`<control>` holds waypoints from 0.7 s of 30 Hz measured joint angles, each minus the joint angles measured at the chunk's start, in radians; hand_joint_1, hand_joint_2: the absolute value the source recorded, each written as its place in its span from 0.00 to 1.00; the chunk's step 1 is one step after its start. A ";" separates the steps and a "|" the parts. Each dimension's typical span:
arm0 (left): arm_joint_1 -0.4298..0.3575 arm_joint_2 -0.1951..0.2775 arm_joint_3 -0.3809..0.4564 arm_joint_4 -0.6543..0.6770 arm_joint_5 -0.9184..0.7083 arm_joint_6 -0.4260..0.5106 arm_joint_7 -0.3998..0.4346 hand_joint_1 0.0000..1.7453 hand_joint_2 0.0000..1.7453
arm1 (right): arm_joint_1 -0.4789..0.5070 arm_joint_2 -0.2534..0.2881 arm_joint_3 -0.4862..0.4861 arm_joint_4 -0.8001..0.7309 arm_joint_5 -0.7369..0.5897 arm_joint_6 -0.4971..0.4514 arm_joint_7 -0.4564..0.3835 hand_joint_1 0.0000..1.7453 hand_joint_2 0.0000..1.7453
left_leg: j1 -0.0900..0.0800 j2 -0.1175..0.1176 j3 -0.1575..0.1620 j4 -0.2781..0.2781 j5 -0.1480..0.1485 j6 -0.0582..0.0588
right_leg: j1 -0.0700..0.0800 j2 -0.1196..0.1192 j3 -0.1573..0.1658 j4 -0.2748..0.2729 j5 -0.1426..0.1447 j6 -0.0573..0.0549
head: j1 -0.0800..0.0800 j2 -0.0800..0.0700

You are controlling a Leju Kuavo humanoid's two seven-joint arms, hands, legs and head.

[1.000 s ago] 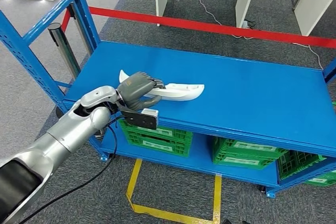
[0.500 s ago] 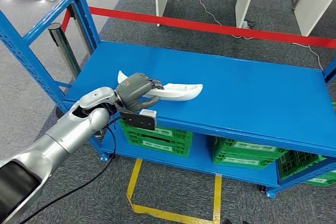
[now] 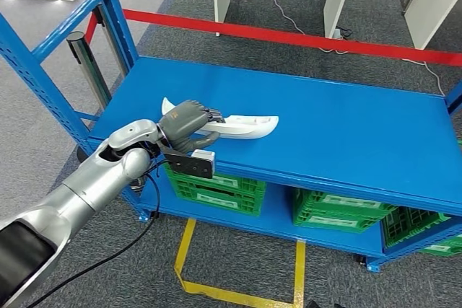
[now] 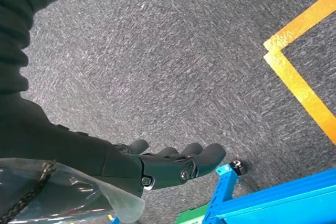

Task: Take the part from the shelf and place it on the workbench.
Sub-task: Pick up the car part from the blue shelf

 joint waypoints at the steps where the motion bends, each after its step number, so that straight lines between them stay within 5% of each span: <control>1: 0.000 0.000 0.000 0.000 0.000 0.000 0.000 1.00 1.00 | -0.001 0.000 0.000 0.000 0.000 0.000 0.000 0.00 1.00 | -0.001 0.000 0.000 0.000 0.001 0.003 | -0.001 0.000 0.001 -0.001 0.001 0.004 | 0.000 0.000; 4: -0.003 -0.001 0.001 -0.002 0.000 -0.001 0.000 1.00 1.00 | -0.003 0.001 0.000 0.000 0.001 0.000 0.000 0.00 1.00 | 0.005 0.003 0.008 -0.021 0.013 0.019 | -0.002 0.000 -0.014 0.021 -0.019 0.012 | 0.001 0.000; 7: -0.005 -0.003 0.001 -0.004 0.001 -0.003 0.000 1.00 1.00 | -0.005 0.001 -0.002 0.000 0.001 0.000 0.001 0.00 1.00 | 0.008 0.005 0.008 -0.030 0.020 0.025 | -0.002 -0.001 -0.101 0.198 -0.103 0.018 | 0.002 0.000; 9: 0.000 -0.004 0.000 -0.004 0.002 -0.006 0.000 1.00 1.00 | -0.004 0.001 -0.005 0.000 0.002 0.000 0.001 0.00 1.00 | 0.009 0.005 0.007 -0.028 0.020 0.025 | -0.005 -0.002 -0.150 0.287 -0.117 0.024 | 0.001 0.000; 10: 0.001 -0.004 -0.001 -0.004 0.002 -0.007 0.000 1.00 1.00 | -0.004 0.001 -0.006 0.000 0.002 0.000 0.001 0.00 1.00 | 0.011 0.005 0.006 -0.025 0.019 0.023 | -0.007 -0.003 -0.149 0.277 -0.094 0.026 | 0.002 0.000; 12: 0.002 -0.005 -0.001 -0.004 0.003 -0.008 0.000 1.00 1.00 | -0.005 0.001 -0.007 0.000 0.002 0.000 0.002 0.00 1.00 | 0.016 0.005 0.005 -0.016 0.015 0.014 | -0.014 -0.006 -0.098 0.160 -0.020 0.034 | 0.002 0.000; 14: 0.001 -0.006 0.000 -0.004 0.005 -0.009 0.000 1.00 1.00 | -0.008 0.002 -0.007 0.000 0.002 0.001 0.002 0.00 1.00 | 0.016 0.003 -0.003 -0.003 0.012 -0.001 | -0.014 -0.005 -0.045 0.058 0.016 0.033 | 0.004 0.000; 18: 0.000 -0.005 0.000 -0.004 0.007 -0.010 0.000 1.00 1.00 | -0.009 0.004 -0.007 0.000 0.003 0.001 0.003 0.00 1.00 | 0.016 0.000 -0.020 0.010 0.015 -0.025 | -0.011 0.002 -0.048 0.042 0.018 0.003 | 0.003 0.000; 21: 0.000 -0.004 0.000 -0.004 0.008 -0.011 0.000 1.00 1.00 | -0.010 0.004 -0.008 -0.001 0.003 0.001 0.003 0.00 1.00 | 0.018 0.002 -0.060 0.119 -0.074 -0.036 | -0.011 0.000 -0.065 0.041 0.033 -0.022 | 0.000 0.000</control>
